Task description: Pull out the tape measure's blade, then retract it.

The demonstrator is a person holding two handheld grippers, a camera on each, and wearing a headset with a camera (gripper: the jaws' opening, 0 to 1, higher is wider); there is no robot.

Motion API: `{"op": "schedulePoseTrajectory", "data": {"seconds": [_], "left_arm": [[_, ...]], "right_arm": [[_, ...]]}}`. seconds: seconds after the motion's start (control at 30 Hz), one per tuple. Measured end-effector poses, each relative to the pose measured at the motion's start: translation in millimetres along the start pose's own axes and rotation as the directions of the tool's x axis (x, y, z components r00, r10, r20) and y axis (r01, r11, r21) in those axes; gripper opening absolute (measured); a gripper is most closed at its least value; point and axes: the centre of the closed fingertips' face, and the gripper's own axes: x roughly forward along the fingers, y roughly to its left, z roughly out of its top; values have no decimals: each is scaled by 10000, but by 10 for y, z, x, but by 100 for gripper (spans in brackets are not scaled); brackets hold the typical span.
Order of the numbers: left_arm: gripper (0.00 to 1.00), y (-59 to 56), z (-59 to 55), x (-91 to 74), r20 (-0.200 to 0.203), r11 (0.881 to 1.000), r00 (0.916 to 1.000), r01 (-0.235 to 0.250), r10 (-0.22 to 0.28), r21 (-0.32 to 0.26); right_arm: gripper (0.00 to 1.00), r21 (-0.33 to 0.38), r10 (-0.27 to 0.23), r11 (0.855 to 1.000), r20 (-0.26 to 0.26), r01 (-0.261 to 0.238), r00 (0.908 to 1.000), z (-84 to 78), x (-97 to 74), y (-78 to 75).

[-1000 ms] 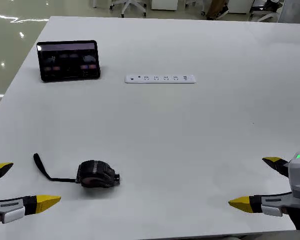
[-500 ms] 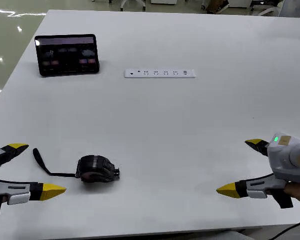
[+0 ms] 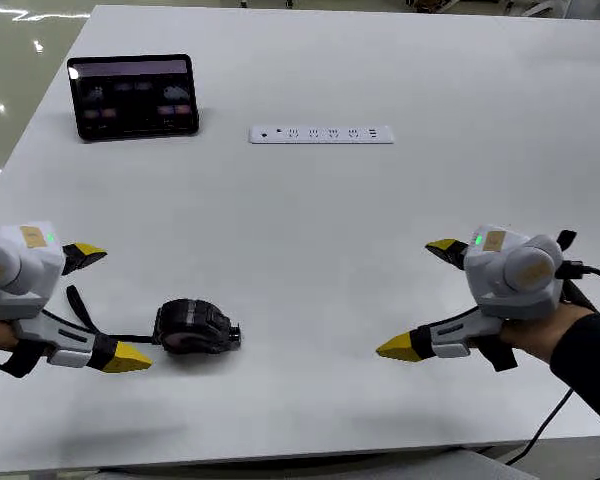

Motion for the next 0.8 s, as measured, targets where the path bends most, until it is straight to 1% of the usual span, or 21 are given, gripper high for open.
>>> {"op": "schedulePoseTrajectory", "data": {"seconds": [0.07, 0.1, 0.17, 0.2, 0.23, 0.27, 0.3, 0.33, 0.4, 0.47, 0.5, 0.53, 0.57, 0.63, 0.67, 0.7, 0.73, 0.77, 0.8], "left_arm": [[100, -17, 29, 51, -136, 9997, 9997, 188, -186, 161], [100, -30, 33, 92, -323, 9989, 9990, 327, -316, 341], [100, -57, 41, 151, -557, 9959, 9972, 542, -503, 718], [100, -90, 52, 192, -662, 9933, 9956, 717, -659, 903], [97, -133, 39, 217, -859, 9905, 9924, 964, -881, 985], [96, -143, 39, 261, -1039, 9879, 9907, 999, -878, 1186], [95, -125, 42, 295, -1051, 9863, 9915, 904, -762, 1382], [95, -119, 59, 338, -1055, 9840, 9920, 851, -690, 1568], [93, -162, 81, 384, -1091, 9828, 9898, 1079, -921, 1496], [90, -182, 104, 441, -1170, 9783, 9877, 1228, -1041, 1666], [89, -207, 102, 472, -1279, 9756, 9851, 1362, -1150, 1724], [86, -234, 87, 486, -1422, 9733, 9812, 1538, -1302, 1705], [84, -249, 80, 509, -1493, 9708, 9793, 1625, -1368, 1766], [81, -280, 39, 557, -1753, 9620, 9737, 1807, -1456, 2045], [80, -301, 4, 570, -1966, 9578, 9680, 1966, -1557, 2098], [77, -329, -29, 591, -2150, 9528, 9619, 2149, -1687, 2142], [71, -341, -50, 605, -2270, 9483, 9582, 2250, -1738, 2237], [67, -336, -73, 623, -2412, 9405, 9558, 2290, -1683, 2512], [64, -336, -79, 640, -2425, 9402, 9560, 2269, -1652, 2542]], "right_arm": [[100, -418, 290, 9987, -141, -296, 9995, 8, 102, 72], [100, -618, 464, 9970, -139, -472, 9988, 18, 177, 119], [100, -725, 682, 9949, -292, -701, 9972, 23, 267, 174], [100, -725, 810, 9939, -276, -828, 9963, 52, 328, 207], [100, -759, 894, 9929, -279, -913, 9956, 71, 373, 229], [100, -797, 1027, 9913, -288, -1047, 9943, 98, 433, 259], [100, -796, 1121, 9903, -281, -1140, 9933, 117, 472, 280], [100, -767, 1319, 9881, -280, -1337, 9909, 150, 527, 323], [100, -724, 1515, 9856, -274, -1531, 9881, 191, 598, 365], [100, -825, 1639, 9827, -258, -1655, 9861, 241, 688, 397], [100, -827, 1680, 9821, -255, -1695, 9855, 269, 743, 409], [100, -829, 1724, 9813, -234, -1737, 9848, 289, 777, 421], [100, -838, 1811, 9797, -208, -1822, 9832, 308, 809, 440], [100, -947, 1964, 9760, -40, -1959, 9805, 371, 882, 487], [100, -990, 1999, 9749, -39, -1993, 9798, 386, 912, 502], [100, -1017, 2078, 9730, -45, -2071, 9782, 407, 954, 528], [100, -1037, 2143, 9714, -32, -2135, 9768, 427, 979, 551], [100, -1058, 2213, 9697, -32, -2204, 9752, 452, 1015, 577], [100, -1050, 2253, 9688, -51, -2245, 9743, 463, 1042, 591]]}}
